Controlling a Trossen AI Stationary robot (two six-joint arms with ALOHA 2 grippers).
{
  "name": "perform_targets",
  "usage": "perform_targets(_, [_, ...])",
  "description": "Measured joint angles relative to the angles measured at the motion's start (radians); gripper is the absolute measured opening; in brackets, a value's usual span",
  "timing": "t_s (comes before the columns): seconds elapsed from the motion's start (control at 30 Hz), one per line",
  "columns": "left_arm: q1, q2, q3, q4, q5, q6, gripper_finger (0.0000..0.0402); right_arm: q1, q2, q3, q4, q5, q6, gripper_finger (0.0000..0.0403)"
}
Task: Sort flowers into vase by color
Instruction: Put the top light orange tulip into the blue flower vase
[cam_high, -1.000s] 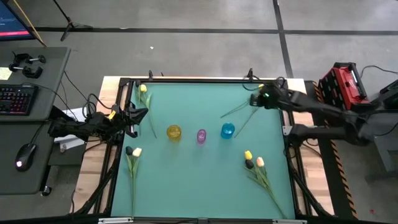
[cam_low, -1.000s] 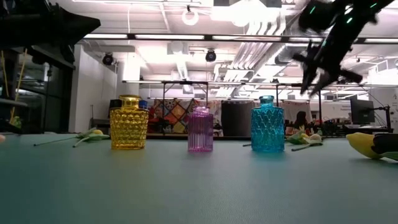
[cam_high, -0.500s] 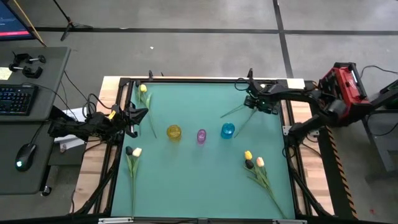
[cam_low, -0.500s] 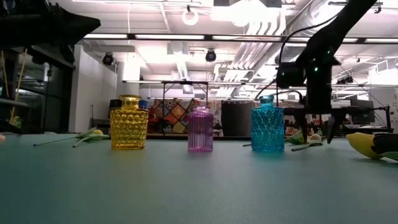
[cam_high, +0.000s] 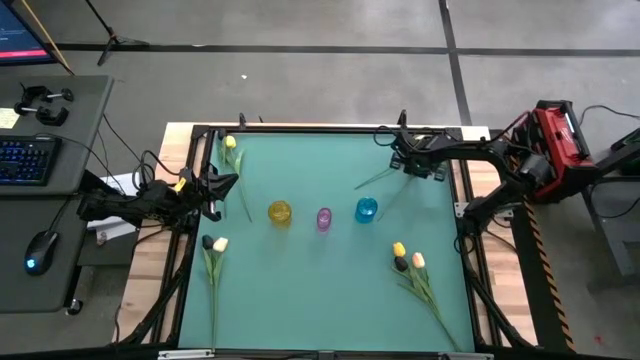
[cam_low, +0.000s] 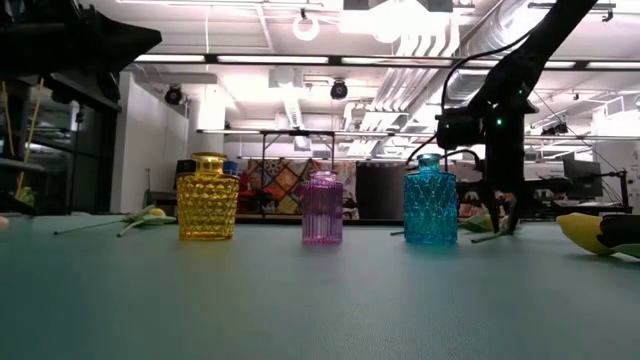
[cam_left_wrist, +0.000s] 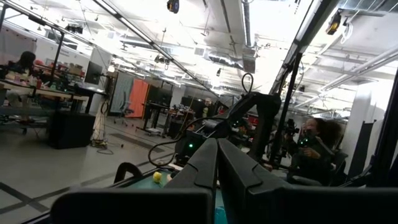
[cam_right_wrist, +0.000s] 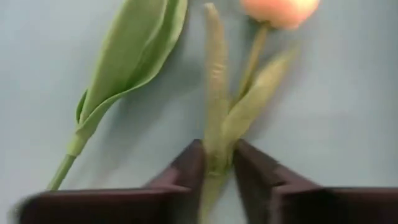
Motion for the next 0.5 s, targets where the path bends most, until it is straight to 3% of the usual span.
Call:
perform_targets(0.17, [0.000,0.000,0.000,0.000,0.000,0.000,0.0000,0.033,-0.111,-0.010,-0.060,-0.004,-0.113,0.0008])
perform_targets(0.33, [0.000,0.000,0.000,0.000,0.000,0.000,0.0000,0.110,-0.385,-0.007,-0.043,-0.045,-0.260,0.0003])
perform_targets(0.5, [0.000,0.000,0.000,0.000,0.000,0.000,0.0000,0.222,-0.672,-0.006,0.140,-0.126,-0.466,0.0001])
